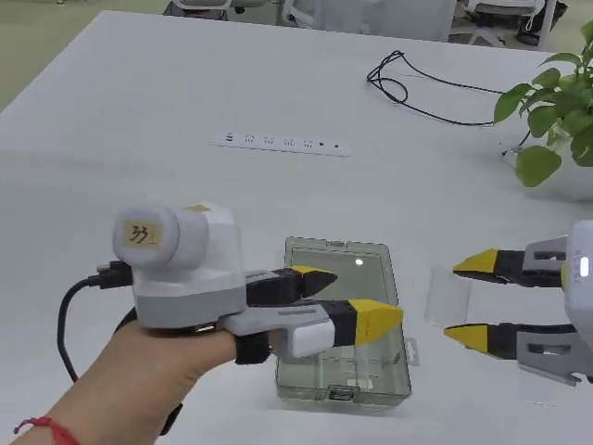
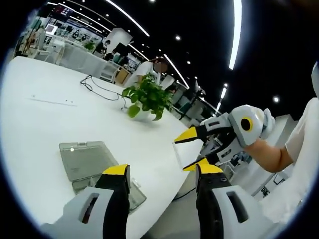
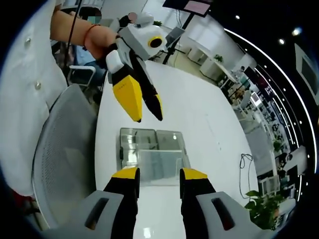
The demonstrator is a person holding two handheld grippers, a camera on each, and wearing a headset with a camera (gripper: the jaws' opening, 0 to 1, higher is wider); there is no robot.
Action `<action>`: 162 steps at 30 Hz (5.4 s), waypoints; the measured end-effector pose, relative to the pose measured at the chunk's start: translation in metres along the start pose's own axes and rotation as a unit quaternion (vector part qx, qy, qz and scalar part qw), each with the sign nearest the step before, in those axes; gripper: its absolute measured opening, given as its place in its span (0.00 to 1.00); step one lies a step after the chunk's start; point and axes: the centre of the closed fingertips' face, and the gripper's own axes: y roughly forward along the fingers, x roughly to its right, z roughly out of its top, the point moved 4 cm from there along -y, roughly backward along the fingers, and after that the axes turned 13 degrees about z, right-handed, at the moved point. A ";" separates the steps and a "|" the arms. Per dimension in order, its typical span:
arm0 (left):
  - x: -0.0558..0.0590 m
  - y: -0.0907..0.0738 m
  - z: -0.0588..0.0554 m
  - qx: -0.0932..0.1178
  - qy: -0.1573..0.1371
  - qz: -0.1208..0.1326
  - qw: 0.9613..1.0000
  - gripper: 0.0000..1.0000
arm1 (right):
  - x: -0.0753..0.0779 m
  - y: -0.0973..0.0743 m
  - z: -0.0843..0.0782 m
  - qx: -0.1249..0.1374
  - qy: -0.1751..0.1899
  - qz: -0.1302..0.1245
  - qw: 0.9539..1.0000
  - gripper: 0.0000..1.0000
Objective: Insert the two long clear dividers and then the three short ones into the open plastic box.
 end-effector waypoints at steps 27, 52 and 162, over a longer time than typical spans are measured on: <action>0.025 0.014 -0.021 -0.048 -0.061 -0.051 0.996 0.05 | -0.023 0.007 0.026 -0.004 -0.044 0.017 0.999 0.33; 0.021 0.010 -0.021 -0.037 -0.099 -0.050 0.993 0.00 | -0.018 0.002 0.033 0.006 -0.048 0.012 0.999 0.34; -0.032 -0.042 -0.053 0.001 0.178 -0.035 0.983 0.44 | 0.002 0.027 0.026 0.118 0.081 0.252 0.957 0.02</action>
